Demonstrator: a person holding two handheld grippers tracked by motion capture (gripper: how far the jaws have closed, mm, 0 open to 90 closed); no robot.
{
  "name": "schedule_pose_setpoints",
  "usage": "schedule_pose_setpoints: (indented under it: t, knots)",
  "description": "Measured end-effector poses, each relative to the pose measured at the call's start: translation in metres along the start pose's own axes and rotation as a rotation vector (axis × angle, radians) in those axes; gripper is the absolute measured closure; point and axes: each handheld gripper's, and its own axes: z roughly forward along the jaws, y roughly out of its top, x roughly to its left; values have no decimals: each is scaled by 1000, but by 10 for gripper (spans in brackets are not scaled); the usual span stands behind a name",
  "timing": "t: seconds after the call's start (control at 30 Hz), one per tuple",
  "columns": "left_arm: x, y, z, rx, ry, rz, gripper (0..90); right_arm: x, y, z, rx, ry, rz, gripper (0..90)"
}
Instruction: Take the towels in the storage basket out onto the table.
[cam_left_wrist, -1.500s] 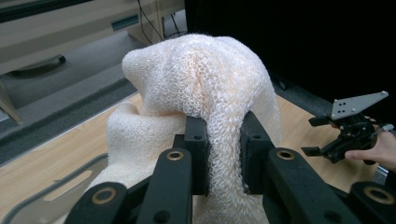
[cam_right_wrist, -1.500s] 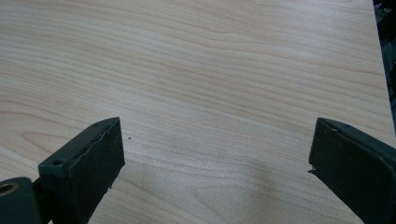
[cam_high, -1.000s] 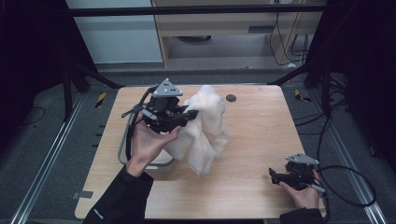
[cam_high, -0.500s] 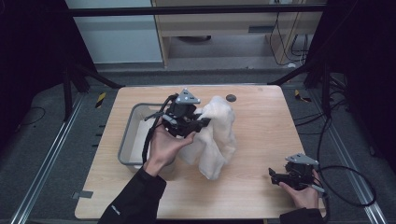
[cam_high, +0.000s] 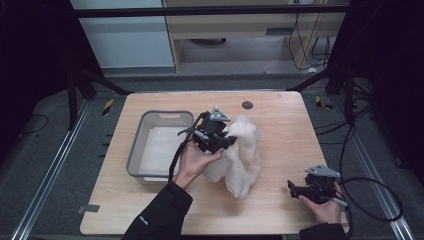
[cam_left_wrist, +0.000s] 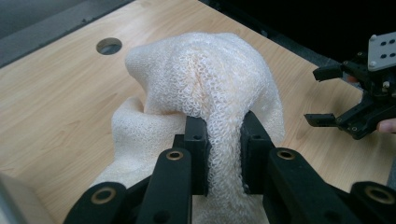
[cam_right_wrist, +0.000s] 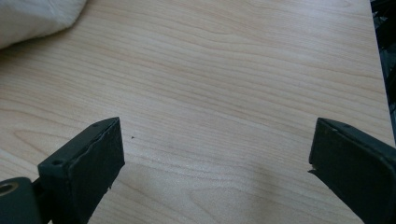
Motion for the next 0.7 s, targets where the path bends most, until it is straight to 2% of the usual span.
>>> schedule_pose_setpoints:
  t: [0.17,0.33,0.5,0.7]
  knots:
    - [0,-9,20,15,-18,-21,762,1,0,0,1,2,-1,34]
    - [1,-15,34,32,-16,-28,757,1,-1,1,6,9,-2,34]
    - [1,-21,40,41,-4,-28,748,2,-1,2,4,6,-10,33]
    - [0,-31,56,64,-13,-14,713,1,-2,2,5,4,-17,33]
